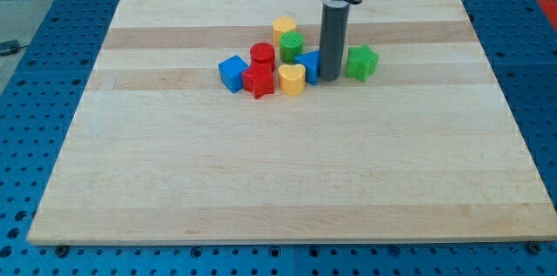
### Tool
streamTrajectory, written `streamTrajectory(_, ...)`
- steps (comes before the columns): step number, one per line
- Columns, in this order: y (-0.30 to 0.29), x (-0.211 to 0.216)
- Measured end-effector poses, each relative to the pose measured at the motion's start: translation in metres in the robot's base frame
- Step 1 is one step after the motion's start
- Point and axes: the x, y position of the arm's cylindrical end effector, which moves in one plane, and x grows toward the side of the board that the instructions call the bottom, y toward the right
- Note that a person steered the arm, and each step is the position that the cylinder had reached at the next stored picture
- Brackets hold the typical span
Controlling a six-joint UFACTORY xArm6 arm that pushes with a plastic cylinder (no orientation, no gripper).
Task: Touch the left of the blue cube
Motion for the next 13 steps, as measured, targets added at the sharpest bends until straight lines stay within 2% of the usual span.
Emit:
streamTrajectory(2,-0.005,0.001)
streamTrajectory(3,0.019,0.014)
streamTrajectory(4,0.015,0.033)
streamTrajectory(7,-0.048,0.034)
streamTrajectory(9,-0.056,0.035)
streamTrajectory(10,-0.070,0.053)
streamTrajectory(11,-0.099,0.053)
streamTrajectory(13,-0.107,0.047)
